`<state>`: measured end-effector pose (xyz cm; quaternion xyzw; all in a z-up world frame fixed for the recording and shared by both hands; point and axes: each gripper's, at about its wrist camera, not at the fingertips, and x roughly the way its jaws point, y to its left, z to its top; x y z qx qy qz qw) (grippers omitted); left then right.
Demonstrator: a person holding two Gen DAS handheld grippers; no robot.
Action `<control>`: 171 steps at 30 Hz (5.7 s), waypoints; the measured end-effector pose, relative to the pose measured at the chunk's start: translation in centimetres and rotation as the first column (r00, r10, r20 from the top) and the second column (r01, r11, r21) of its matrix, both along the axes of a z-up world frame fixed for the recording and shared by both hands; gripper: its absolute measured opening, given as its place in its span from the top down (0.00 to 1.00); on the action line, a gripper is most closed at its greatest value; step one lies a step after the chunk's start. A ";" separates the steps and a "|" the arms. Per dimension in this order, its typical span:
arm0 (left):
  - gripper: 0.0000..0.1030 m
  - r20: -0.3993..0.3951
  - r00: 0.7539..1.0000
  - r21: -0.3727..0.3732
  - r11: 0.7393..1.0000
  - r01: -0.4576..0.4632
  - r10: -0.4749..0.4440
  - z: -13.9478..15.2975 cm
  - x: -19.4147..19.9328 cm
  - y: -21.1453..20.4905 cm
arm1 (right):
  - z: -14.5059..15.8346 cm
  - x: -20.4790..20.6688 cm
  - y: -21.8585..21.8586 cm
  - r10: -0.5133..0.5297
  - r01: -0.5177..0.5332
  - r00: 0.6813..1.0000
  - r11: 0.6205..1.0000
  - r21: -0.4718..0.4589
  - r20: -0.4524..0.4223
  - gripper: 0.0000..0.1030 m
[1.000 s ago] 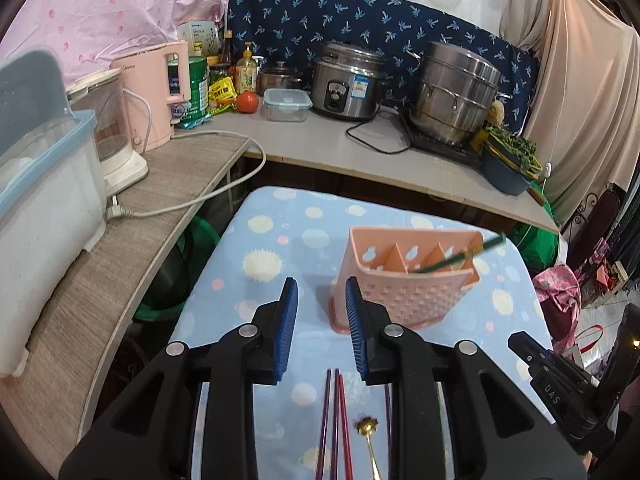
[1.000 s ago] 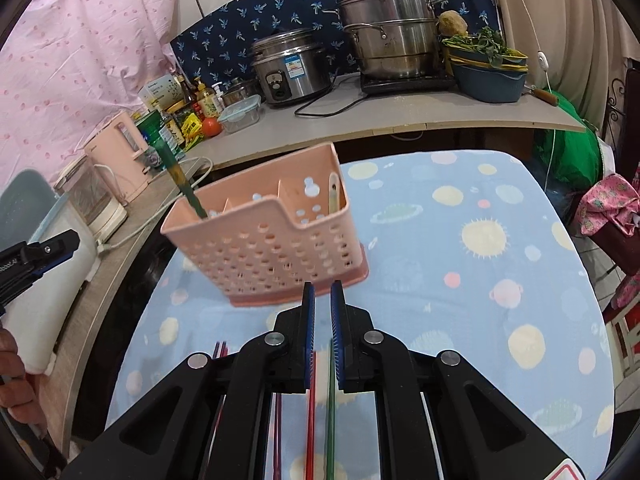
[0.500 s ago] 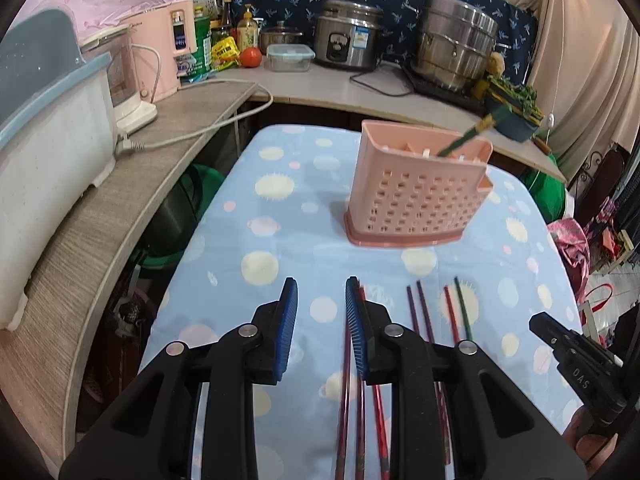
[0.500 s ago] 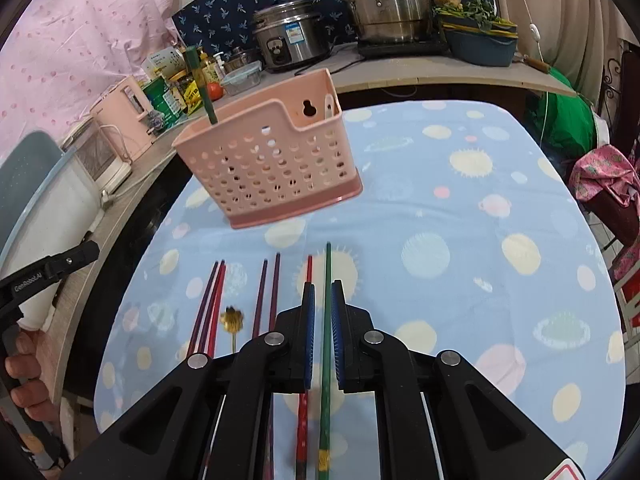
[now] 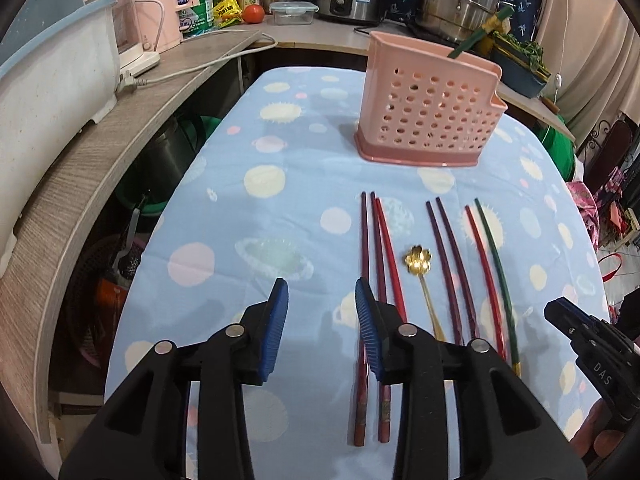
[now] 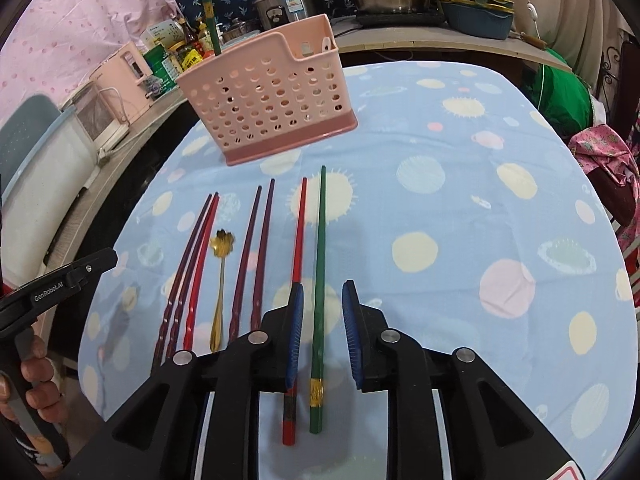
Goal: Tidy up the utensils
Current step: 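Move both grippers back over the remaining chopsticks, then grasp a dark red chopstick with the left gripper while the right grasps a green chopstick, then lift both held chopsticks and carry them over the pink basket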
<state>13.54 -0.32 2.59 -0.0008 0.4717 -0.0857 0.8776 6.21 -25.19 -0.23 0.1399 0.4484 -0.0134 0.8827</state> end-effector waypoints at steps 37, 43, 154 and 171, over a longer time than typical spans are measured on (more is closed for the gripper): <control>0.54 -0.109 0.992 0.014 0.998 0.060 -0.058 -4.8 -4.8 -0.5 | -3.9 -3.4 1.1 0.014 -0.014 0.996 1.000 0.007 -0.086 0.72; 0.54 -0.117 0.991 0.014 0.998 0.068 -0.066 -5.1 -5.1 -0.8 | -3.9 -3.6 1.2 0.017 -0.017 0.996 1.000 -0.003 -0.084 0.73; 0.94 0.446 0.895 -0.211 0.975 0.069 0.033 25.2 8.2 -1.5 | 21.5 7.0 -7.5 -0.091 0.085 0.865 0.996 0.034 0.493 0.93; 0.94 0.516 0.855 -0.180 0.982 0.053 0.048 26.6 14.5 -4.4 | 26.0 14.8 -6.9 -0.087 0.055 0.809 0.996 0.071 0.581 0.93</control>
